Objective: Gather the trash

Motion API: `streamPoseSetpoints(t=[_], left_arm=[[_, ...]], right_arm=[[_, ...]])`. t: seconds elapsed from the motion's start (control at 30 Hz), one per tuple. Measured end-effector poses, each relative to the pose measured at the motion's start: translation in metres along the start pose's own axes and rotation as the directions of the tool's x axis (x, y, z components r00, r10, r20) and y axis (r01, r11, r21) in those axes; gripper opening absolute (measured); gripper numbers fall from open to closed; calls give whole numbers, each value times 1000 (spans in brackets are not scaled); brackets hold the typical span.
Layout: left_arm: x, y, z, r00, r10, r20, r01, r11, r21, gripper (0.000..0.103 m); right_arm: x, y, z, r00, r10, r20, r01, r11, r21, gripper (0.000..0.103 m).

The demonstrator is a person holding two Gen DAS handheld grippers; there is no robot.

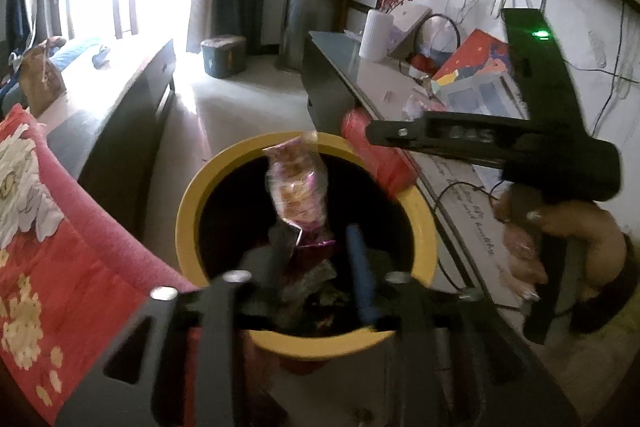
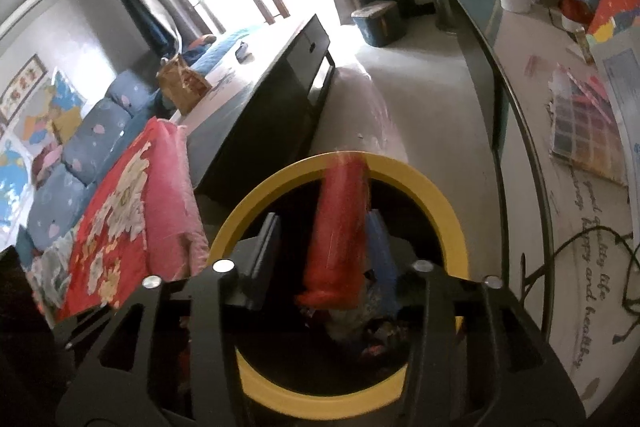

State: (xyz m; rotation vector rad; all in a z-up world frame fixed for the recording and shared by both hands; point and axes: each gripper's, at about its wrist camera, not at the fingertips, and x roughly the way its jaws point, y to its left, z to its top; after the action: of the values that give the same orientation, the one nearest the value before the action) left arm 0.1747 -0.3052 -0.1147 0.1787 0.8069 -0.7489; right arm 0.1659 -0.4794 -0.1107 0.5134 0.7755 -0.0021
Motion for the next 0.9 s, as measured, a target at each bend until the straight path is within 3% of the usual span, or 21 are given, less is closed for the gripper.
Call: streamPoseSetpoints(t=[0.03, 0.13, 0.3, 0.5, 0.7, 0.9], left_arm=[[2, 1, 1, 1000, 2, 0, -2, 1000, -5, 62], [5, 8, 3, 1000, 13, -2, -13, 999, -29, 79], [-6, 20, 5, 999, 41, 19, -40, 998, -57, 95], [-32, 38, 5, 993, 107, 54, -100, 988, -115, 96], [-71, 51, -1, 976, 191, 103, -172, 971, -167, 96], [-114, 63, -13, 944, 291, 154, -255, 942, -217, 96]], right_arm=[[-2, -3, -1, 1000, -7, 4, 6, 1000, 9, 48], [-7, -5, -2, 1000, -17, 9, 17, 1000, 6, 56], [-27, -3, -6, 998, -43, 52, 44, 999, -25, 75], [-52, 13, -14, 990, -90, 109, 100, 991, -89, 91], [-73, 51, -33, 980, -86, 179, 122, 973, -197, 92], [-81, 84, -46, 979, -53, 196, 100, 965, -241, 92]])
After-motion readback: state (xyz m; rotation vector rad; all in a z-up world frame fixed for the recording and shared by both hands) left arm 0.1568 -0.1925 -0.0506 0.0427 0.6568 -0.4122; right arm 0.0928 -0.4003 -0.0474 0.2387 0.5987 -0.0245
